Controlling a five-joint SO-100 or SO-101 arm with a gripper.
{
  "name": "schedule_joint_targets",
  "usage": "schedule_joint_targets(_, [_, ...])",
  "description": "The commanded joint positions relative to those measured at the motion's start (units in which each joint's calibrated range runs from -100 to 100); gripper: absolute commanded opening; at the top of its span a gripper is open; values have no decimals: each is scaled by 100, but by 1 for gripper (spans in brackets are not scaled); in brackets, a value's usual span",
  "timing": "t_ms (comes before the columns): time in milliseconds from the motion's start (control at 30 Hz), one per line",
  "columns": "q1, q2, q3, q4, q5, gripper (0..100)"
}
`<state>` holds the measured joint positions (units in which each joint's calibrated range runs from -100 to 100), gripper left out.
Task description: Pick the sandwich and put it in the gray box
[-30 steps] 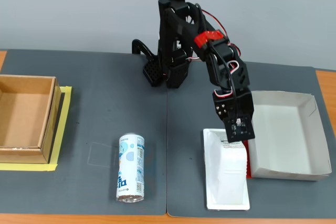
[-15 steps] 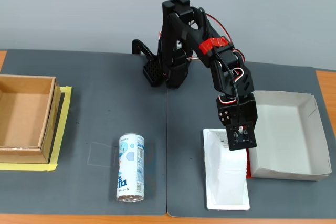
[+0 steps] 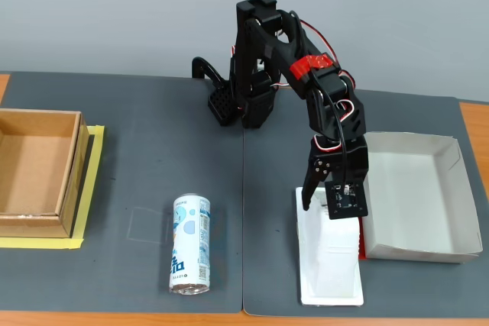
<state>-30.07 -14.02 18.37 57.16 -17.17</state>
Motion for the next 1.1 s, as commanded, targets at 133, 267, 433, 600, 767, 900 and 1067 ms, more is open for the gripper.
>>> schedule_joint_targets(133, [-168,-10,-240,-38,318,33])
schedule_joint_targets(267, [-265,7,-231,-64,396,33])
schedule_joint_targets(433, [-265,329,-376,-203,396,33])
schedule_joint_targets(600, [-272,575,-710,-203,396,33])
schedule_joint_targets(767, [-272,872,-1000,-203,396,33])
schedule_joint_targets(900, [-279,1135,-1253,-203,401,33])
schedule_joint_targets(1067, [-279,1381,-1380,-203,401,33])
